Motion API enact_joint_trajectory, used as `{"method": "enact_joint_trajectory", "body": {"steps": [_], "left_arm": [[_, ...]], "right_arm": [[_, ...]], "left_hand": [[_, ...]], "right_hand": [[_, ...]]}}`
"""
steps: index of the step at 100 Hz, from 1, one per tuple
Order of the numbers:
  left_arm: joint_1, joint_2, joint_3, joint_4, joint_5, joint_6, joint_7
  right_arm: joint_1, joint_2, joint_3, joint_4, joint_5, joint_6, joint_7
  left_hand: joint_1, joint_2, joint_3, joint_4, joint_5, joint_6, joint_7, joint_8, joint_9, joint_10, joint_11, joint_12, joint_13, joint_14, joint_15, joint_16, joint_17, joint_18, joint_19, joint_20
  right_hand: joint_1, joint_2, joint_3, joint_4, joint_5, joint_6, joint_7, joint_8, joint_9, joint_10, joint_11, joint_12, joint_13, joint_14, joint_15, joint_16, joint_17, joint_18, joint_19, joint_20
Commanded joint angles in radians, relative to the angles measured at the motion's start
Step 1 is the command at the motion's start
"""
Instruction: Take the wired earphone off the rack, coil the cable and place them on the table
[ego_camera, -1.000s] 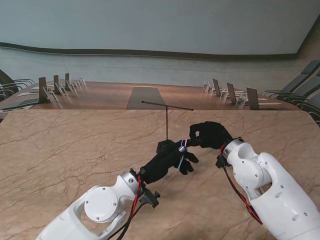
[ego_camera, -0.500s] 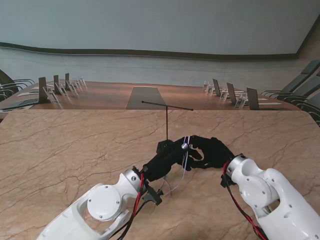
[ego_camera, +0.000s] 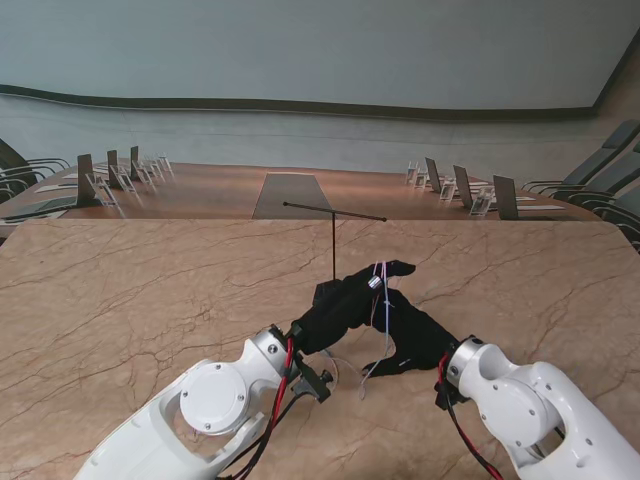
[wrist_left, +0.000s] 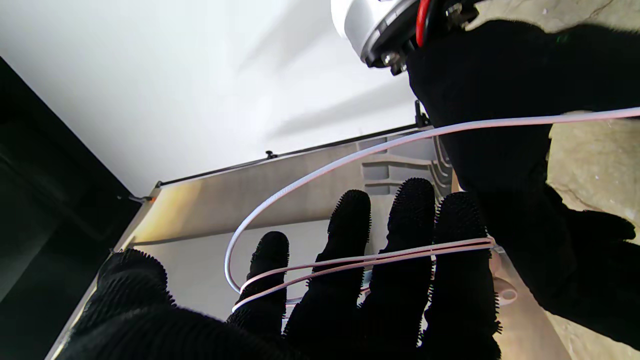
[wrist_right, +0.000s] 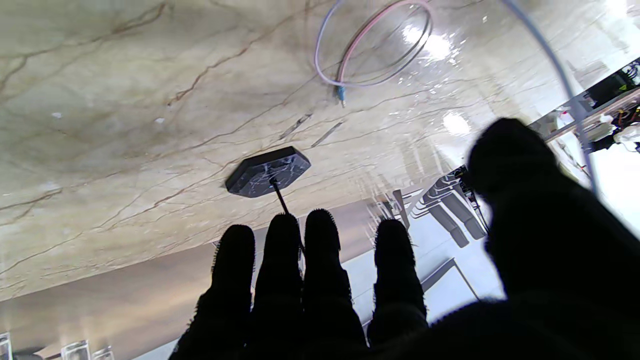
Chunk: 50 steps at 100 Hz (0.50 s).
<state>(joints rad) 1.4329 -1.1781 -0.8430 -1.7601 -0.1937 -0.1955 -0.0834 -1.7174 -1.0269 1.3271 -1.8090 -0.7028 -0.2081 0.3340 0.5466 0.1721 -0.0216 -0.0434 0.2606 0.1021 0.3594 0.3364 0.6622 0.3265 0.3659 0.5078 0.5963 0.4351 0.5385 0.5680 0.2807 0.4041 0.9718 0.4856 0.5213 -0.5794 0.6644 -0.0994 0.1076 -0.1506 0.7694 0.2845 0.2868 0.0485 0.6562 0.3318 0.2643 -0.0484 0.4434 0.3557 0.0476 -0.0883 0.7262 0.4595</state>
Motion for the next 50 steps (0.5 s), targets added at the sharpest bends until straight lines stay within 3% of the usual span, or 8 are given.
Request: {"method": "enact_joint_trajectory", "body": {"steps": [1, 8, 17, 30, 37, 50], "left_arm": [[0.005, -0.006, -0.001, -0.004, 0.001, 0.0, 0.001], [0.005, -0.006, 0.0, -0.003, 0.001, -0.002, 0.002], [0.005, -0.006, 0.0, -0.003, 0.002, -0.002, 0.001], [0.012, -0.005, -0.002, -0.004, 0.004, -0.001, 0.003], [0.014, -0.005, -0.002, -0.005, 0.008, -0.001, 0.007], [0.018, -0.005, -0.002, -0.007, 0.008, 0.001, 0.007]], "right_arm": [[-0.037, 0.002, 0.015, -0.027, -0.006, -0.012, 0.004], [-0.071, 0.004, 0.046, -0.052, -0.011, -0.013, 0.023], [-0.111, 0.003, 0.081, -0.073, -0.018, -0.025, 0.021], [-0.17, -0.001, 0.118, -0.101, -0.02, -0.043, -0.001], [-0.191, -0.003, 0.128, -0.117, -0.023, -0.054, -0.009], [-0.211, -0.003, 0.128, -0.137, -0.021, -0.064, -0.011]], "left_hand": [[-0.017, 0.014, -0.014, 0.002, 0.02, -0.022, -0.01, 0.007, 0.017, -0.016, -0.002, 0.005, -0.022, -0.013, -0.004, -0.015, -0.005, -0.01, -0.006, 0.001], [-0.017, 0.014, -0.014, 0.002, 0.022, -0.021, -0.009, 0.007, 0.018, -0.014, -0.003, 0.005, -0.023, -0.012, -0.004, -0.016, -0.005, -0.01, -0.006, 0.001], [-0.016, 0.014, -0.014, 0.002, 0.021, -0.021, -0.009, 0.006, 0.018, -0.015, -0.003, 0.005, -0.023, -0.015, -0.003, -0.016, -0.006, -0.011, -0.006, 0.001], [-0.017, 0.014, -0.014, 0.002, 0.022, -0.022, -0.01, 0.006, 0.02, -0.015, -0.004, 0.005, -0.024, -0.012, -0.004, -0.017, -0.007, -0.01, -0.006, 0.001], [-0.016, 0.013, -0.013, 0.002, 0.023, -0.02, -0.01, 0.005, 0.022, -0.014, -0.005, 0.005, -0.022, -0.013, -0.003, -0.017, -0.007, -0.009, -0.006, 0.001], [-0.015, 0.014, -0.014, 0.002, 0.024, -0.021, -0.01, 0.005, 0.023, -0.017, -0.004, 0.006, -0.023, -0.013, -0.003, -0.018, -0.007, -0.011, -0.005, 0.002]], "right_hand": [[0.041, -0.061, 0.114, -0.013, -0.023, 0.01, -0.004, -0.006, -0.027, -0.018, -0.006, -0.008, -0.036, -0.03, -0.016, -0.017, -0.022, -0.047, -0.039, -0.028], [0.045, -0.088, 0.253, -0.003, -0.022, 0.014, -0.007, -0.01, -0.034, -0.016, -0.001, -0.006, -0.053, -0.034, -0.024, -0.024, -0.032, -0.05, -0.057, -0.034], [0.042, -0.097, 0.292, -0.001, -0.022, 0.016, -0.004, -0.011, -0.038, -0.015, 0.001, -0.006, -0.059, -0.035, -0.028, -0.025, -0.036, -0.053, -0.067, -0.036], [-0.003, -0.039, 0.02, -0.051, -0.022, 0.024, -0.019, -0.02, -0.045, -0.008, -0.002, -0.009, -0.064, -0.028, -0.031, -0.022, -0.037, -0.05, -0.08, -0.033], [-0.019, -0.028, -0.055, -0.047, -0.023, 0.025, -0.02, -0.02, -0.045, -0.008, -0.003, -0.01, -0.065, -0.03, -0.032, -0.021, -0.038, -0.05, -0.083, -0.032], [-0.063, -0.017, -0.087, -0.047, -0.02, 0.026, -0.018, -0.019, -0.037, -0.006, -0.002, -0.01, -0.063, -0.029, -0.034, -0.022, -0.037, -0.048, -0.085, -0.032]]}}
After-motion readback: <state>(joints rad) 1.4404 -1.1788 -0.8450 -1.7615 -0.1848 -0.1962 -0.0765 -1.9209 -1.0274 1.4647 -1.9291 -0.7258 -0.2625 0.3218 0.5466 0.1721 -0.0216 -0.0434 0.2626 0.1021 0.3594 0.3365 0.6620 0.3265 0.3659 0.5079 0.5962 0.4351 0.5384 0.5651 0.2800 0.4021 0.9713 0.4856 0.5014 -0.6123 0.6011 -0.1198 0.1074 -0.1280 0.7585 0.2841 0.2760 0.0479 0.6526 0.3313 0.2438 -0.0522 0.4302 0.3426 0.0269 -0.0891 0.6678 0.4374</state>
